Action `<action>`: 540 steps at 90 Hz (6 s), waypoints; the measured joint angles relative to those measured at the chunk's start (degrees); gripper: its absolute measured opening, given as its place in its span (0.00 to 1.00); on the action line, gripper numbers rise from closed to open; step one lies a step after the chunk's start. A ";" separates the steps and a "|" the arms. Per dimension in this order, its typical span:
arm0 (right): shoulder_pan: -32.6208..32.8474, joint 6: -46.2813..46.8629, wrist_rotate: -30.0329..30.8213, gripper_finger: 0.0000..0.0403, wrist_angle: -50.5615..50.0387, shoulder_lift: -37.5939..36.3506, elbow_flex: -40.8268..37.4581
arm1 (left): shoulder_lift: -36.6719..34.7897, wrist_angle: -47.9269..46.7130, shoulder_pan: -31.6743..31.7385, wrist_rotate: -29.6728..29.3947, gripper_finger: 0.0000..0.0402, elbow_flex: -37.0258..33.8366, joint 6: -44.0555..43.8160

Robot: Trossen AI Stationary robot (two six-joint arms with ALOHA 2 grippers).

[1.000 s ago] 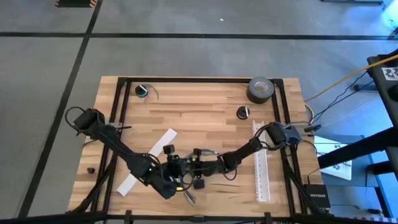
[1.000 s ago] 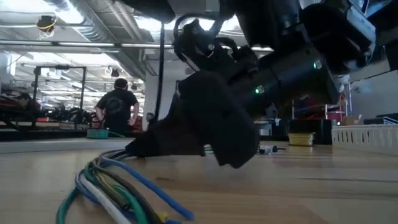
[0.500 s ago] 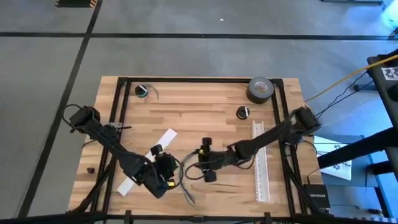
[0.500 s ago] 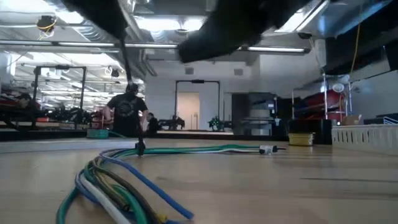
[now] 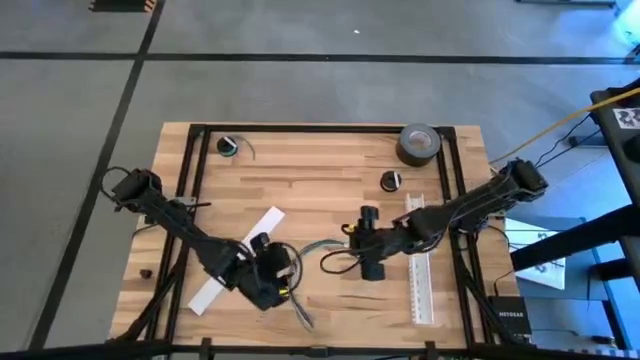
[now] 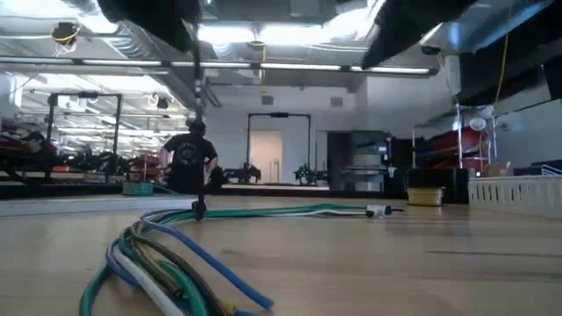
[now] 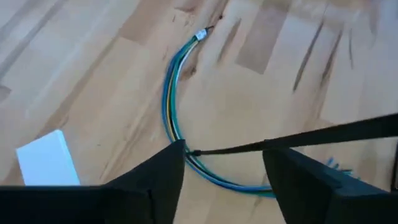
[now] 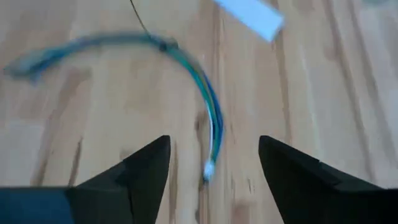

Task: Ziptie cables
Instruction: Insert the ziptied cable wires into the white cable duct

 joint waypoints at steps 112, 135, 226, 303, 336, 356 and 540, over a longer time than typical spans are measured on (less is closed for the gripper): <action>3.94 47.34 -13.38 0.23 -9.73 -3.58 -26.43 | -5.27 -2.23 -1.51 -4.62 0.63 -8.85 -6.04; 3.92 39.31 -11.69 0.04 -10.56 -3.58 -21.80 | -5.27 -2.35 -1.51 -4.67 0.63 -8.85 -5.40; -18.39 -18.39 -8.02 0.00 12.90 13.18 -4.50 | -5.27 -2.02 -1.51 -4.66 0.63 -8.83 -4.49; -16.21 -20.26 -24.47 0.54 18.28 13.65 3.95 | -5.30 -1.13 -3.55 -4.37 0.63 -8.83 -7.54; -12.50 -26.39 -25.50 0.53 43.18 26.61 3.44 | -6.23 -10.59 -12.05 -5.04 0.63 -8.81 -19.96; -12.56 -29.72 -25.83 0.53 46.91 31.51 3.45 | -6.26 -11.85 -13.65 -5.23 0.63 -8.81 -21.99; -17.15 -23.78 3.08 0.00 3.76 18.91 13.66 | -3.33 3.87 11.30 -14.54 0.63 -8.81 3.10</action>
